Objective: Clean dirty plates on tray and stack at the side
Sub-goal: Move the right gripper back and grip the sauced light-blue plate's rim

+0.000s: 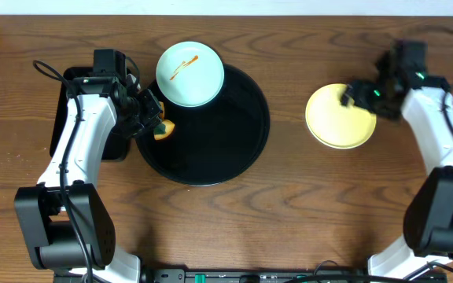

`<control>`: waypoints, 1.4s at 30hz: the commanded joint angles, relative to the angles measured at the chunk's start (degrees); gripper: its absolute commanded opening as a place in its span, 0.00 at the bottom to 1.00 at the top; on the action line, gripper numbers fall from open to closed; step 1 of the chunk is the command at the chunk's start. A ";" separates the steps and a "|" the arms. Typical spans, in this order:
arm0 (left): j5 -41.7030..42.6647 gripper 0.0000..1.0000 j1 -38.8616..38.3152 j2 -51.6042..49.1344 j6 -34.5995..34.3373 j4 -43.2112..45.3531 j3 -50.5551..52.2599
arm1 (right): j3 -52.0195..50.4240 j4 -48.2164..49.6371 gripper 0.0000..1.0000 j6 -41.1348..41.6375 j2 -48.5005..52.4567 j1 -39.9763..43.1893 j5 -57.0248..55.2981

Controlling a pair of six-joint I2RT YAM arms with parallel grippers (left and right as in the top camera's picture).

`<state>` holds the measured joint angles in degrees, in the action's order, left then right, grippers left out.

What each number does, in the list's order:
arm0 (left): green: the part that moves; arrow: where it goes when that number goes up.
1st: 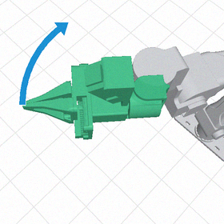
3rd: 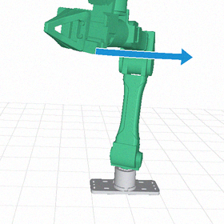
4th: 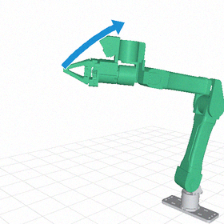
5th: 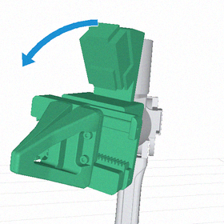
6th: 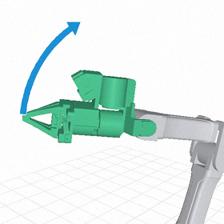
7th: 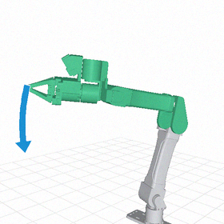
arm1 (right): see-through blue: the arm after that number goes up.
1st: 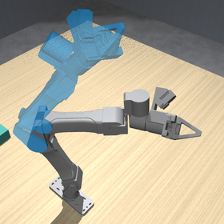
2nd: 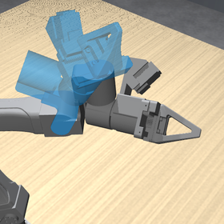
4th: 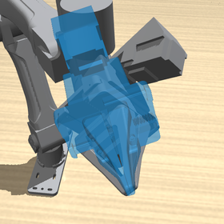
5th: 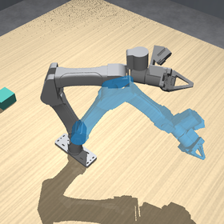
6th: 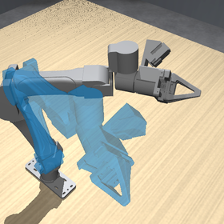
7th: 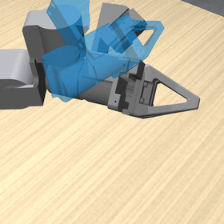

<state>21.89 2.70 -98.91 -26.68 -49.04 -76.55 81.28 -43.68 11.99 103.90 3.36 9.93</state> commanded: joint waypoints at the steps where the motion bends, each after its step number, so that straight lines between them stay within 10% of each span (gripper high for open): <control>1: -0.59 0.08 0.24 -0.31 1.18 0.04 -0.59 | 6.23 -0.26 0.96 -1.22 0.63 -8.44 2.29; 17: -14.47 0.07 0.24 -0.31 1.84 0.04 -0.59 | 31.78 9.88 0.65 12.04 28.35 -29.57 1.90; 42: -14.45 0.08 0.11 -0.31 1.79 -0.15 -0.59 | 32.61 21.77 0.41 23.96 40.48 -34.47 -1.18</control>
<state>8.58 2.70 -98.91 -25.43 -49.06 -76.55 112.81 -21.82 33.76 142.15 -30.89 10.02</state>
